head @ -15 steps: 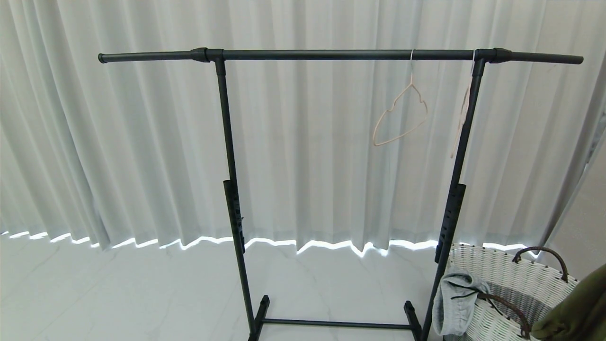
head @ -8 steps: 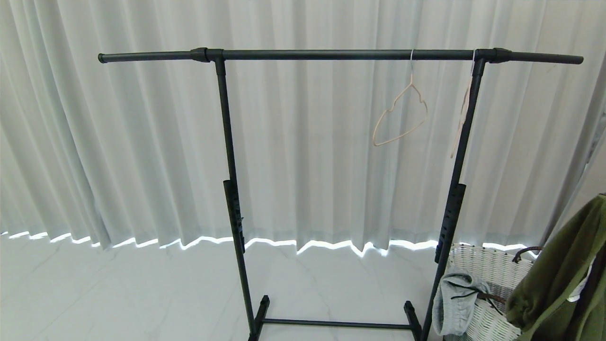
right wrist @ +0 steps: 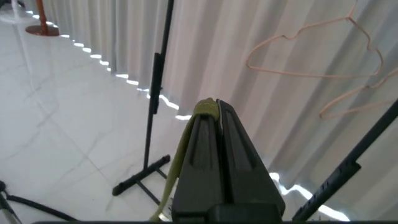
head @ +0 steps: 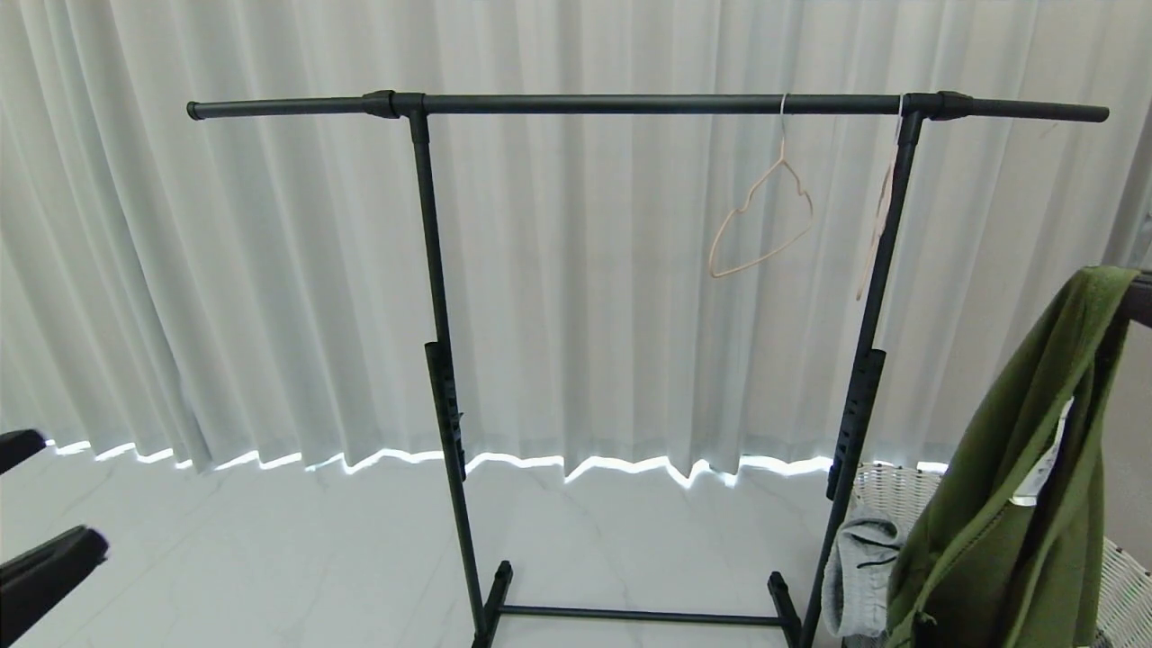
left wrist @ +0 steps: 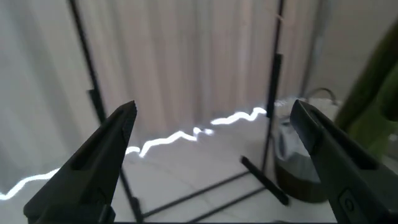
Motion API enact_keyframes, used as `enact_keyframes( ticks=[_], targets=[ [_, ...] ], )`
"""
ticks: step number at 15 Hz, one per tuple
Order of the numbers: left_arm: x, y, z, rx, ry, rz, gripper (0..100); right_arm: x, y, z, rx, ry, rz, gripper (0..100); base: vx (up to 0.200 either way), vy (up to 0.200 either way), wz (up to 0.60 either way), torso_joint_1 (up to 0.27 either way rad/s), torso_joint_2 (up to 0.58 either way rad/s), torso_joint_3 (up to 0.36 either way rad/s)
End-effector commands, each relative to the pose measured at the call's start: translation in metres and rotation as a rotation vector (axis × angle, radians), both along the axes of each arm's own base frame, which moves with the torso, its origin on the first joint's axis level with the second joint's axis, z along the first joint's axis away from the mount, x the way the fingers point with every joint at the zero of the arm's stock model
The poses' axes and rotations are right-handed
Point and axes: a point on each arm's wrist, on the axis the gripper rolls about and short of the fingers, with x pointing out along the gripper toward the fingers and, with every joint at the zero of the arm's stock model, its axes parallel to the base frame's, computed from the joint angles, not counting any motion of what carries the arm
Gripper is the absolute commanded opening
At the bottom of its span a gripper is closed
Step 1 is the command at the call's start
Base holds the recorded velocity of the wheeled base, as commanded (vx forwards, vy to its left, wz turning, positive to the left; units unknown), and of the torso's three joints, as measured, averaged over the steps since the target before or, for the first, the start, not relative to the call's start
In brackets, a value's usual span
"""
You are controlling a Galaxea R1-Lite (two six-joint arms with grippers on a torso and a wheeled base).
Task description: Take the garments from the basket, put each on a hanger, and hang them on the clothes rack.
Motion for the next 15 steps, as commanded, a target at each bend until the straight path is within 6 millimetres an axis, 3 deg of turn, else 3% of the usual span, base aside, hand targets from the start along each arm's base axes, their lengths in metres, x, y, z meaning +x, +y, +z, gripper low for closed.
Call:
enact_keyframes(
  ticks=[1, 2, 4, 7, 8, 9, 11, 15],
  targets=[
    [0.061, -0.014, 0.021, -0.008, 0.15, -0.245, 100, 0.007, 0.007, 0.005, -0.001, 0.004, 0.014, 0, 0.0, 0.0, 0.0, 0.0, 0.0, 0.0],
    [0.07, -0.021, 0.023, -0.004, 0.169, -0.295, 100, 0.008, 0.007, 0.006, 0.0, 0.001, 0.017, 0, 0.0, 0.0, 0.0, 0.0, 0.0, 0.0],
    [0.094, -0.049, 0.027, 0.018, 0.219, -0.461, 100, 0.006, 0.009, 0.003, -0.004, 0.01, 0.032, 0, 0.0, 0.0, 0.0, 0.0, 0.0, 0.0],
    [0.12, -0.093, 0.024, 0.059, 0.265, -0.573, 100, 0.007, 0.012, 0.004, -0.005, 0.011, 0.055, 0, 0.0, 0.0, 0.0, 0.0, 0.0, 0.0],
    [0.124, -0.1, 0.022, 0.066, 0.274, -0.583, 100, 0.007, 0.013, 0.004, -0.005, 0.013, 0.058, 0, 0.0, 0.0, 0.0, 0.0, 0.0, 0.0],
    [0.129, -0.127, 0.011, 0.094, 0.305, -0.644, 100, 0.009, 0.019, 0.001, -0.016, 0.028, 0.086, 0, 0.0, 0.0, 0.0, 0.0, 0.0, 0.0],
    [0.13, -0.156, -0.005, 0.136, 0.345, -0.701, 100, 0.011, 0.028, 0.0, -0.028, 0.04, 0.126, 0, 0.0, 0.0, 0.0, 0.0, 0.0, 0.0],
    [0.134, -0.19, -0.027, 0.183, 0.375, -0.727, 100, 0.025, 0.049, 0.0, -0.038, 0.049, 0.173, 0, 0.0, 0.0, 0.0, 0.0, 0.0, 0.0]
  ],
)
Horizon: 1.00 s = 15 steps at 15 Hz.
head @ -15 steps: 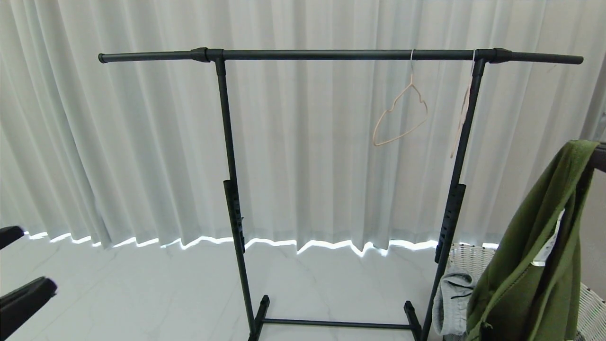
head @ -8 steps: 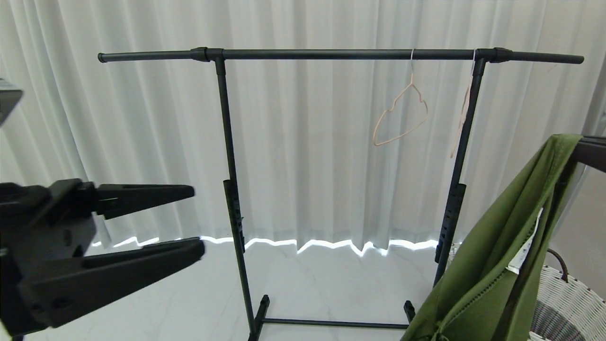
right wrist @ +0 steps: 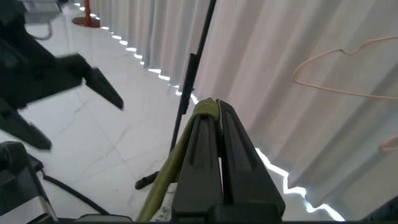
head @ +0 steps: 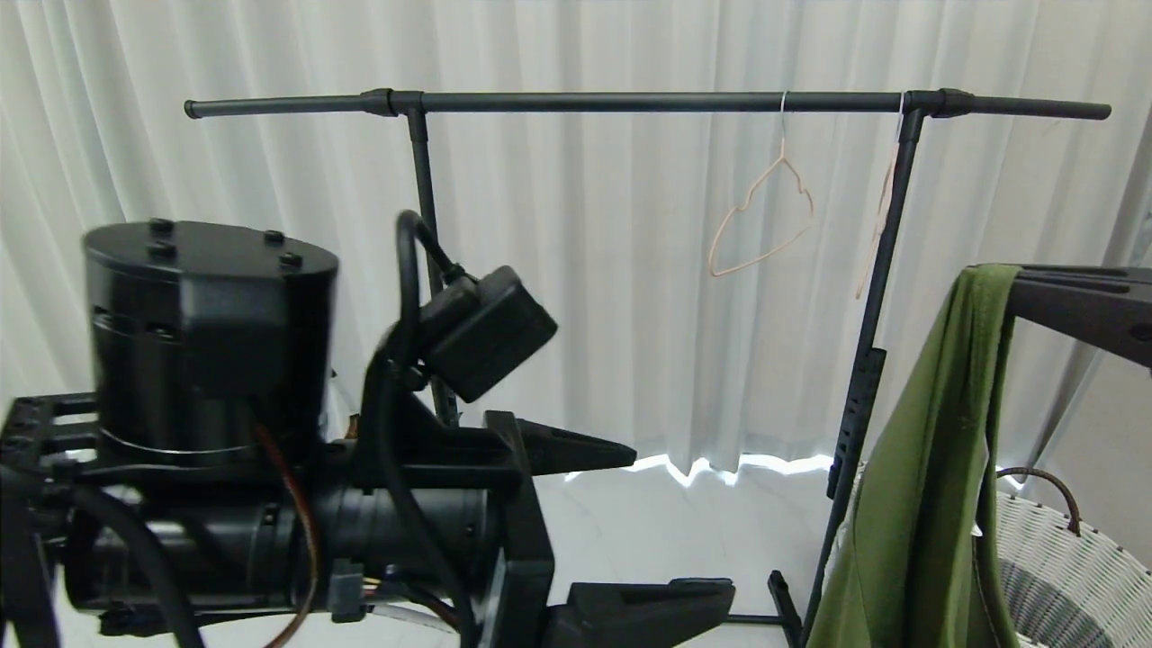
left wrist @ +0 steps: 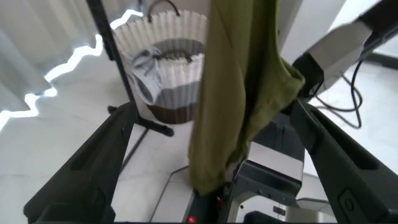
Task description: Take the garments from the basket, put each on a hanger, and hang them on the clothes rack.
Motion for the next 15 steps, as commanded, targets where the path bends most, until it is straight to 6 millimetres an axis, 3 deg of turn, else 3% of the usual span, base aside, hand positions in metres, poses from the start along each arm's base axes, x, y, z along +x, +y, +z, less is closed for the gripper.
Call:
enact_keyframes(
  ticks=[1, 9, 12, 15],
  targets=[
    [0.009, -0.019, -0.018, 0.036, 0.033, -0.02, 100, 0.01, 0.016, -0.002, -0.017, 0.018, 0.029, 0, 0.0, 0.0, 0.0, 0.0, 0.0, 0.0],
    [0.003, -0.013, -0.029, 0.034, 0.025, -0.024, 100, 0.05, 0.069, -0.011, -0.023, 0.023, 0.075, 0, 0.0, 0.0, 0.0, 0.0, 0.0, 0.0],
    [0.011, -0.018, -0.036, 0.009, 0.009, -0.009, 100, 0.045, 0.076, -0.012, -0.026, 0.025, 0.109, 0, 0.0, 0.0, 0.0, 0.0, 0.0, 0.0],
    [0.032, -0.011, -0.046, 0.052, 0.012, 0.126, 100, 0.037, 0.08, -0.009, -0.021, 0.014, 0.118, 0, 0.0, 0.0, 0.0, 0.0, 0.0, 0.0]
  ],
)
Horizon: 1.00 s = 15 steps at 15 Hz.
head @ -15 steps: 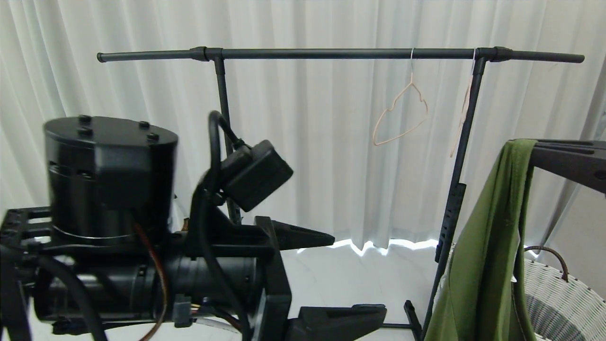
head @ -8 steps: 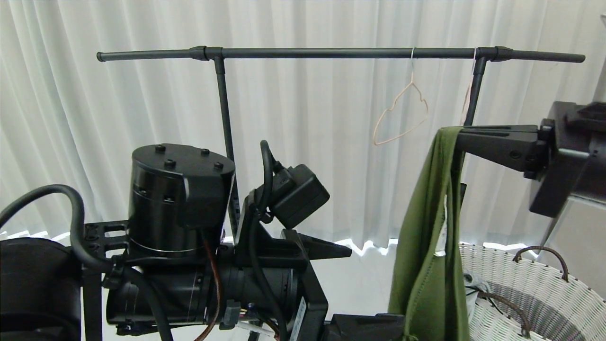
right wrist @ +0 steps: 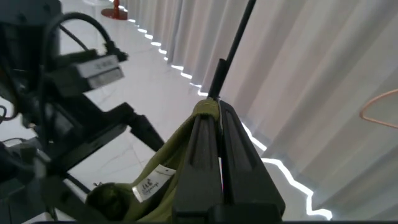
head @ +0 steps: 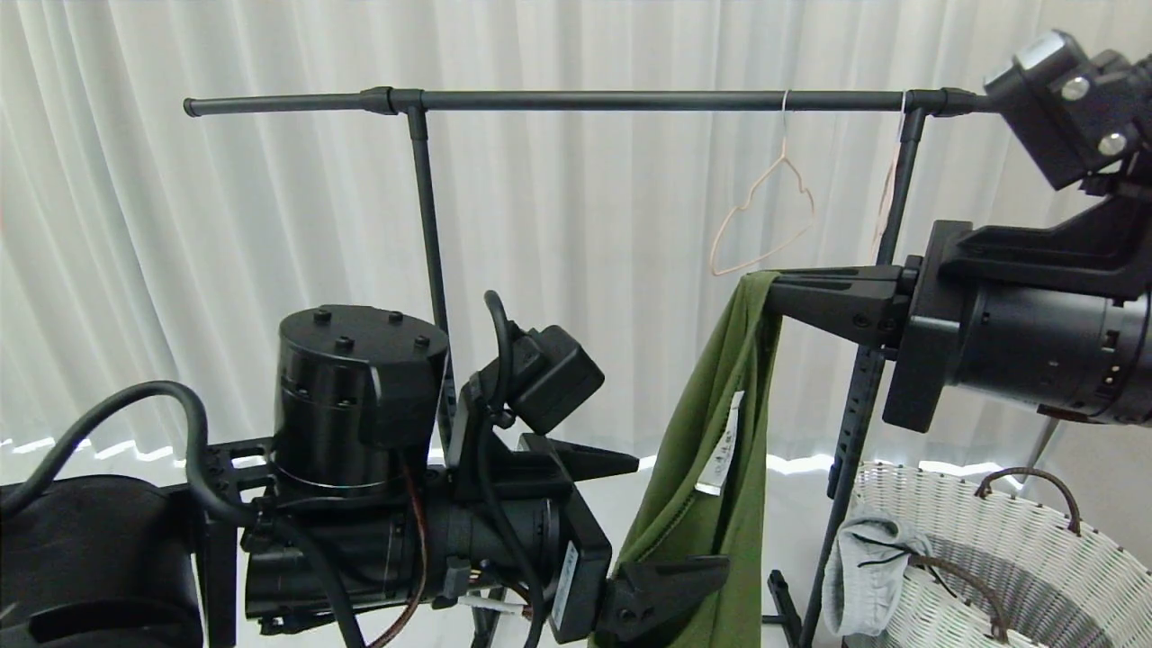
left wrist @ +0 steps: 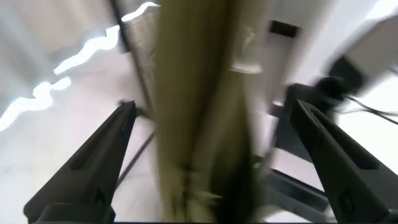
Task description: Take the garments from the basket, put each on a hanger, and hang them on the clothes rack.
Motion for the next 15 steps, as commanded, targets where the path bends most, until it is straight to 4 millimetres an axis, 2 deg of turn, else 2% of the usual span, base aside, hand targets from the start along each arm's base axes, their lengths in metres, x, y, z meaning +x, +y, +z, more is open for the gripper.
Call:
enact_keyframes(
  ticks=[1, 4, 9, 15],
  targets=[
    [0.01, 0.004, -0.006, 0.016, 0.014, 0.04, 100, -0.003, 0.001, 0.001, 0.003, -0.004, 0.009, 0, 0.0, 0.0, 0.0, 0.0, 0.0, 0.0],
    [0.025, 0.001, -0.024, 0.06, 0.055, 0.069, 100, -0.006, 0.003, 0.002, 0.005, -0.006, 0.02, 0, 0.0, 0.0, 0.0, 0.0, 0.0, 0.0],
    [0.026, 0.004, -0.045, 0.142, 0.078, 0.13, 100, -0.012, -0.005, 0.006, 0.021, -0.017, 0.018, 0, 0.0, 0.0, 0.0, 0.0, 0.0, 0.0],
    [0.026, 0.008, -0.05, 0.159, 0.089, 0.147, 100, -0.014, -0.007, 0.006, 0.024, -0.019, 0.018, 0, 0.0, 0.0, 0.0, 0.0, 0.0, 0.0]
  ],
)
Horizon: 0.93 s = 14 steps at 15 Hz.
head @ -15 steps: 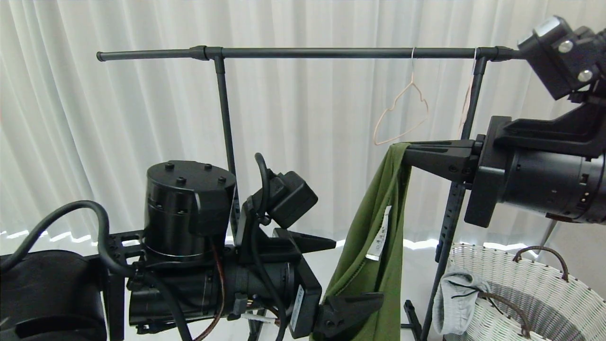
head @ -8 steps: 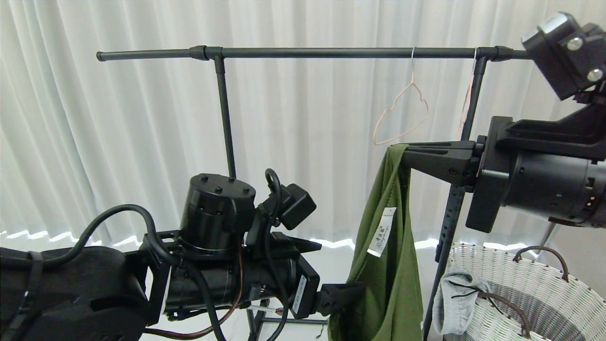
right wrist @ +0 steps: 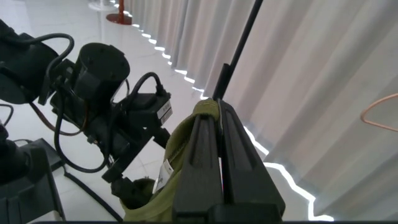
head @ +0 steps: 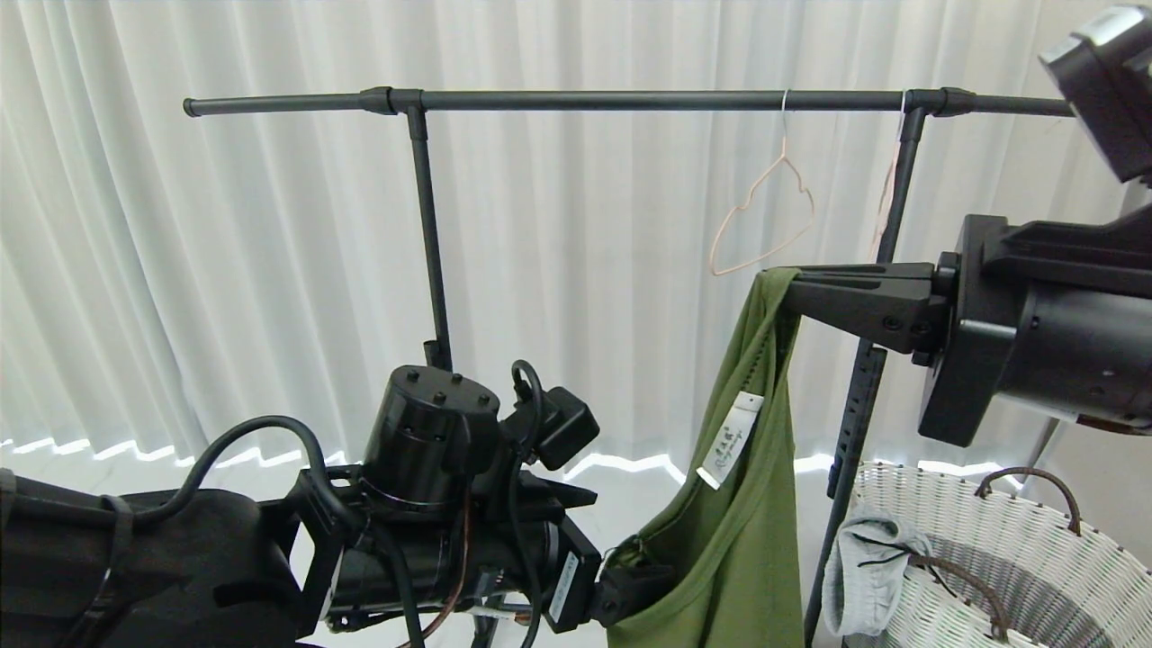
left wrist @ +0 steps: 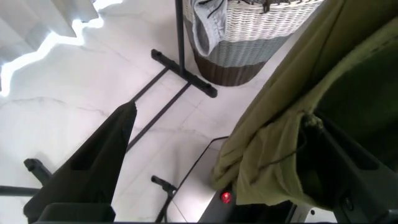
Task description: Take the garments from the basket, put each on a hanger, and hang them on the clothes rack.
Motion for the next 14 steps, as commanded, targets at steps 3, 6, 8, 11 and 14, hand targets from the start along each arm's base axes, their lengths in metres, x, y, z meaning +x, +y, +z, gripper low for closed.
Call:
enact_keyframes(
  ticks=[3, 6, 8, 11, 14],
  targets=[
    [0.002, 0.003, 0.002, -0.005, -0.006, 0.014, 100, -0.003, -0.003, 0.002, 0.008, -0.007, 0.001, 0, 0.0, 0.0, 0.0, 0.0, 0.0, 0.0],
    [0.004, 0.003, 0.004, -0.023, -0.028, 0.021, 0, -0.007, -0.009, 0.003, 0.016, -0.012, -0.001, 0, 0.0, 0.0, 0.0, 0.0, 0.0, 0.0],
    [0.005, 0.004, 0.004, -0.032, -0.103, 0.09, 0, -0.01, -0.014, 0.002, 0.018, -0.014, -0.005, 0, 0.0, 0.0, 0.0, 0.0, 0.0, 0.0],
    [0.01, 0.008, 0.016, -0.061, -0.316, 0.262, 0, -0.007, -0.024, -0.001, 0.015, -0.01, -0.05, 0, 0.0, 0.0, 0.0, 0.0, 0.0, 0.0],
    [0.01, 0.024, 0.048, -0.105, -0.457, 0.368, 0, 0.001, -0.042, -0.012, -0.006, 0.009, -0.142, 0, 0.0, 0.0, 0.0, 0.0, 0.0, 0.0]
  ],
)
